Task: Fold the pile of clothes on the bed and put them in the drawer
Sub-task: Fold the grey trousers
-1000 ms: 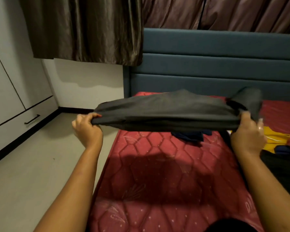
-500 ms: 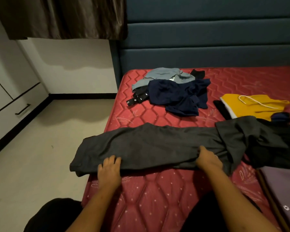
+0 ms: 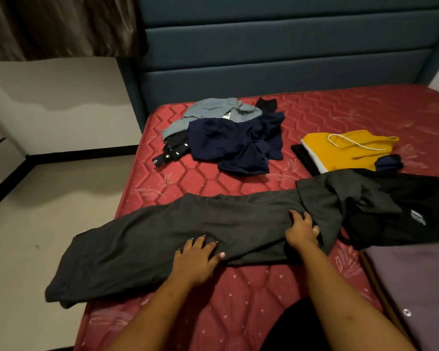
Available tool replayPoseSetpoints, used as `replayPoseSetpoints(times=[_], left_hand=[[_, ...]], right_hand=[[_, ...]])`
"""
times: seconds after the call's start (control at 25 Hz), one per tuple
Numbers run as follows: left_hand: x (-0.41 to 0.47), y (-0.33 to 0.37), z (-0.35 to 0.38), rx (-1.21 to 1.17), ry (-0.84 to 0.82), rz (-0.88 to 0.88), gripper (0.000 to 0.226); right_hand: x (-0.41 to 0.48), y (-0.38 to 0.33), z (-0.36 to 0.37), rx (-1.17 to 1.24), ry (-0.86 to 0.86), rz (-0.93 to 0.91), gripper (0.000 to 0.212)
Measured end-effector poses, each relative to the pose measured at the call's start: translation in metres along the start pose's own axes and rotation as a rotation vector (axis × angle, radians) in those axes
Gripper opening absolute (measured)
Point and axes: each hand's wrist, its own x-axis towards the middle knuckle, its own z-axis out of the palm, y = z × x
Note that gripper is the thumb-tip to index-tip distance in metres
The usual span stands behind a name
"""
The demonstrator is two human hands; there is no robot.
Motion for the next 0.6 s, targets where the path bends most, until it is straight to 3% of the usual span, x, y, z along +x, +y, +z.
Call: replayPoseSetpoints(times=[0.2, 0.32, 0.4, 0.56, 0.6], left_hand=[[0.071, 0.023, -0.022, -0.009, 0.060, 0.120, 0.037], [0.121, 0.032, -0.031, -0.055, 0.061, 0.135, 0.048], [0.144, 0.036, -0.035, -0.059, 0.065, 0.117, 0.054], [0.170, 0.034, -0.033, -0.092, 0.198, 0.117, 0.024], [0.173, 0.031, -0.034, -0.140, 0.270, 0.109, 0.019]], right_hand=[[0.049, 0.031, -0.034, 0.029, 0.076, -0.072, 0.068], [0.070, 0.046, -0.048, -0.006, 0.377, 0.006, 0.066], [0.073, 0.045, -0.049, 0.046, 0.573, 0.111, 0.075], [0.091, 0.045, -0.073, 0.569, 0.915, 0.372, 0.094], [0.093, 0.052, -0.079, 0.586, 0.968, 0.397, 0.094]])
